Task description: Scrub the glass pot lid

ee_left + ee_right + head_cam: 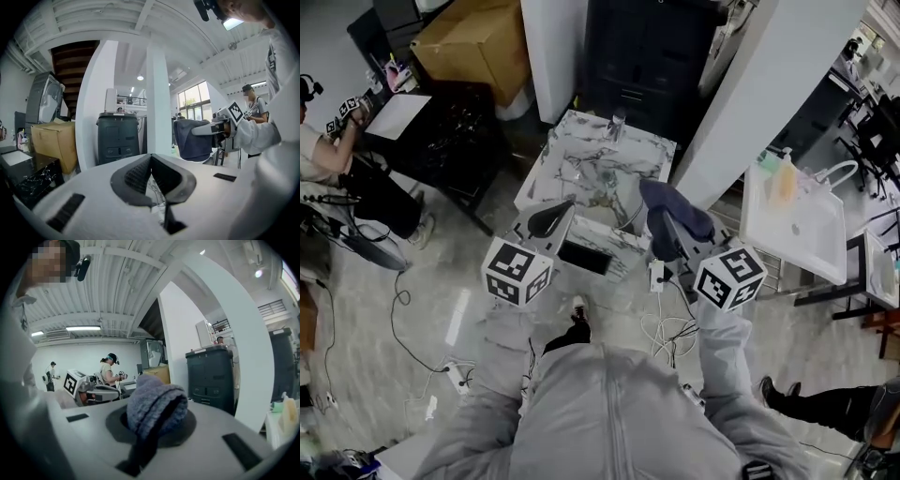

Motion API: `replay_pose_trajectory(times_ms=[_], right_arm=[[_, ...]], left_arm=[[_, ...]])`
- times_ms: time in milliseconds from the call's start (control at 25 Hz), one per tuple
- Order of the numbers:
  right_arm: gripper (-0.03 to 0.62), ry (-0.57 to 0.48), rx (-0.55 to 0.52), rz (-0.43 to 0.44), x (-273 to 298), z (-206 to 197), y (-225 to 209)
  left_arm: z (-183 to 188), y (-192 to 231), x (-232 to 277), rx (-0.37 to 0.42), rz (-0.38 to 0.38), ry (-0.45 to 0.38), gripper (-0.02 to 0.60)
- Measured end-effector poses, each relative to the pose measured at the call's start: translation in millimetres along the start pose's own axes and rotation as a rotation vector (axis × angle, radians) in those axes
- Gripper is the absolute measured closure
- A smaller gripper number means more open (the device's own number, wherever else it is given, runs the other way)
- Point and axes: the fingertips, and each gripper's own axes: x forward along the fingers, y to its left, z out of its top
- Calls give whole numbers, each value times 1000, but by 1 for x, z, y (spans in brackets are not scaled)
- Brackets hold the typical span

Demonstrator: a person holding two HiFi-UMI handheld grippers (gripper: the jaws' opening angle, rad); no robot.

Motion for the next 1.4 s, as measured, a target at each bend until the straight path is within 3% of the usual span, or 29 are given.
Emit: replay_pose_trajectory(times_ms=[400,720,1160,1400], right_arm=[[548,60,13,-64,67,-4,-31],[548,79,99,-88,106,-13,-48],[547,148,127,-111,135,-31,-69],[548,172,137,-67,147,-41,-91]], left_arm=[[-6,67,46,-33,-51,22,555],[-22,103,70,-61,-76,44,555],[-33,124,98,-88,-87,58,555],[-38,125,117,-97,-56,79,555]])
